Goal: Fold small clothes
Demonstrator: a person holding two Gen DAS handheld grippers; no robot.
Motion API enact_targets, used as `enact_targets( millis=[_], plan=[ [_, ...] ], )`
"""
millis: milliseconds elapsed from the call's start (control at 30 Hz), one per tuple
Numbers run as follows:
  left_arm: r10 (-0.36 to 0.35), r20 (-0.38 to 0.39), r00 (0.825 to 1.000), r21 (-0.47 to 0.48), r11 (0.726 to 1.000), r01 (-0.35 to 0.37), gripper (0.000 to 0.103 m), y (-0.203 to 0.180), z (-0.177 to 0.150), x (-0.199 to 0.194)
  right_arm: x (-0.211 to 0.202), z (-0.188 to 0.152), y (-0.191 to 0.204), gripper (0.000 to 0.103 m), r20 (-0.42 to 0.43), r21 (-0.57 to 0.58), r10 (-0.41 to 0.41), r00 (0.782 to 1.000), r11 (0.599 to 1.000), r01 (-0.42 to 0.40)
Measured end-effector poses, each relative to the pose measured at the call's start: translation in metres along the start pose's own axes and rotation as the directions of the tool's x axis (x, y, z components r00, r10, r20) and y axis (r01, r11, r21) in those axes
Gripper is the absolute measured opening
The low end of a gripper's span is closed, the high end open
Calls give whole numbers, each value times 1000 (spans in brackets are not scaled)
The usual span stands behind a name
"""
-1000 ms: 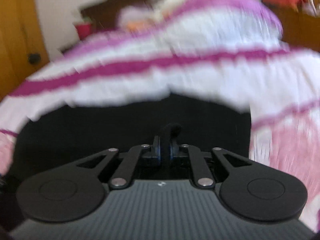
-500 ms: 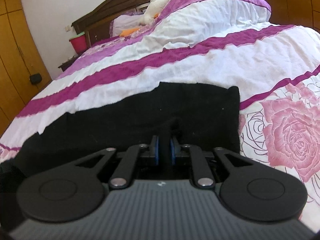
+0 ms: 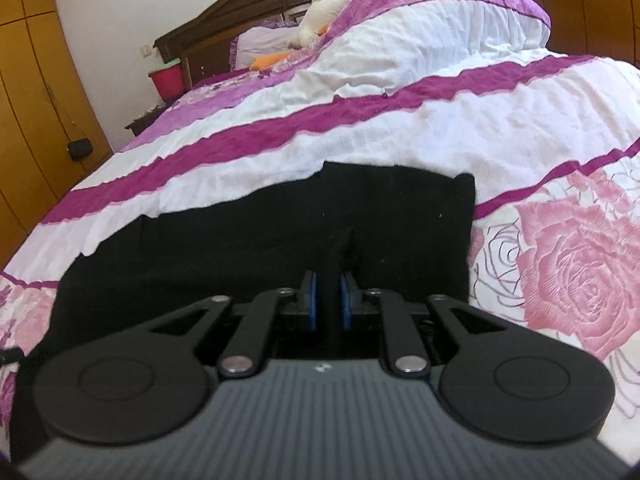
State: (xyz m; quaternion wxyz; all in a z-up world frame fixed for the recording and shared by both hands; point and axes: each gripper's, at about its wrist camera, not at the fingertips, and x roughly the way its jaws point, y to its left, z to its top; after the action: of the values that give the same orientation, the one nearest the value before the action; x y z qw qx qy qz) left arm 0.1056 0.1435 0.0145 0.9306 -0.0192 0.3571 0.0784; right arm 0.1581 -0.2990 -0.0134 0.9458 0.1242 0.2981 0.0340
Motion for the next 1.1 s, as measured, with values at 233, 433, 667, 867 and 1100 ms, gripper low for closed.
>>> enact_targets(
  millis=[233,433,667,867,1100],
  plan=[
    [-128,80,989,-85,987,135,74,-21,48,28,11,11,0,16,4,-40,-45,999,998,45],
    [-180,59,982,-149,971,187,74,-35,75,87,30,15,-3,16,-25,-26,-35,999,999,35],
    [-291,5,957,-223,932,284,66,-37,72,133,40,10,0,36,-19,-71,-16,1000,997,15],
    [-308,154,939,-143,933,329,8,-42,70,113,26,4,-1,11,88,-49,46,995,998,-42],
    [-197,112,974,-90,974,208,9,-54,66,141,40,-1,12,11,91,-133,-63,994,988,75]
  ],
)
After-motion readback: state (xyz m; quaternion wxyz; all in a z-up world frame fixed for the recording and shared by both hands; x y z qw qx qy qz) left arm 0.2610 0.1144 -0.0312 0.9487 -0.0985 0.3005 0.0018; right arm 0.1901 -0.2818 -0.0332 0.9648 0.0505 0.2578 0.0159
